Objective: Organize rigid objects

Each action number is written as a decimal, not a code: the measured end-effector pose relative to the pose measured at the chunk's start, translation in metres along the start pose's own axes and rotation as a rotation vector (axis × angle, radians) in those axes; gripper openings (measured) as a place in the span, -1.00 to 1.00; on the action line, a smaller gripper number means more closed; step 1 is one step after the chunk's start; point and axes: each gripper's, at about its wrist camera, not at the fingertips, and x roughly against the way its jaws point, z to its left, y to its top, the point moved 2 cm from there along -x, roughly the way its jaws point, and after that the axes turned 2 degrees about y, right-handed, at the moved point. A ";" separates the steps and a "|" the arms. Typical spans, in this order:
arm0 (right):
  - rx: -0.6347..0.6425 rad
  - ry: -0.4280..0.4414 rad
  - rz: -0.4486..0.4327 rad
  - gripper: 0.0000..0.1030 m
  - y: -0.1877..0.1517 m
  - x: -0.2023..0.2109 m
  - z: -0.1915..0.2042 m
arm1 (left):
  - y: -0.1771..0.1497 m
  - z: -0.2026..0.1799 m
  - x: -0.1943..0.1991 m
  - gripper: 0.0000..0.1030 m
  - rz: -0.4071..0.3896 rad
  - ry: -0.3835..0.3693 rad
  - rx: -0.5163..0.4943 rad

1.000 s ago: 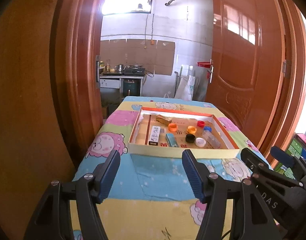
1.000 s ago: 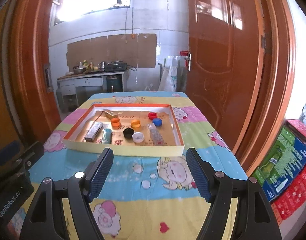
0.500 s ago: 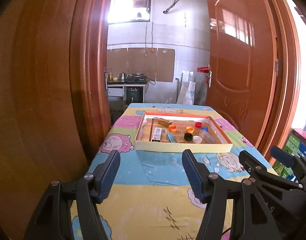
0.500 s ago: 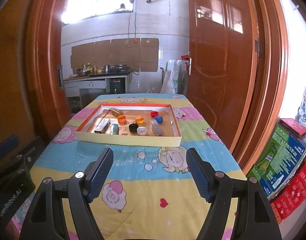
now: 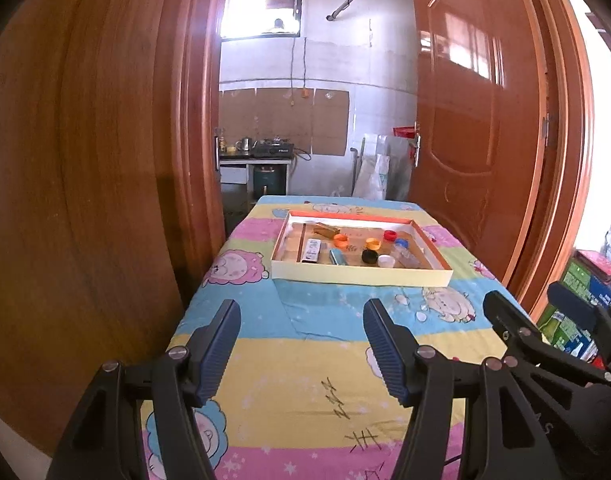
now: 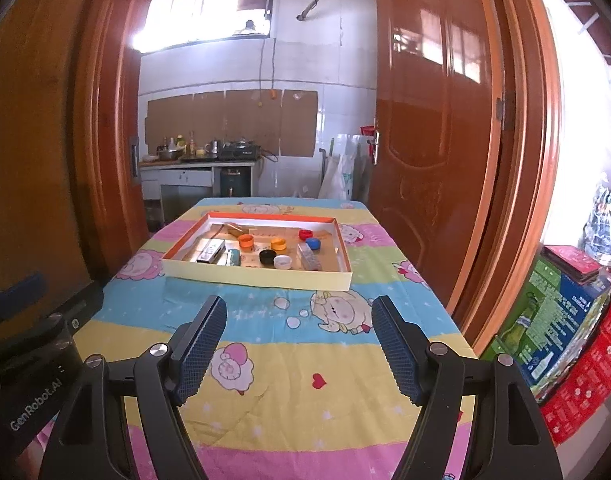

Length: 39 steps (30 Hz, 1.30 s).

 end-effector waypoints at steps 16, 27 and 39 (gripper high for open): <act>0.000 0.004 0.002 0.48 -0.002 0.008 0.001 | -0.006 -0.002 0.009 0.24 -0.007 0.018 -0.011; 0.000 0.005 0.002 0.48 -0.002 0.008 0.001 | -0.007 -0.004 0.012 0.24 -0.014 0.017 -0.018; 0.001 0.010 0.000 0.48 -0.002 0.012 0.005 | -0.007 -0.003 0.013 0.24 -0.014 0.020 -0.018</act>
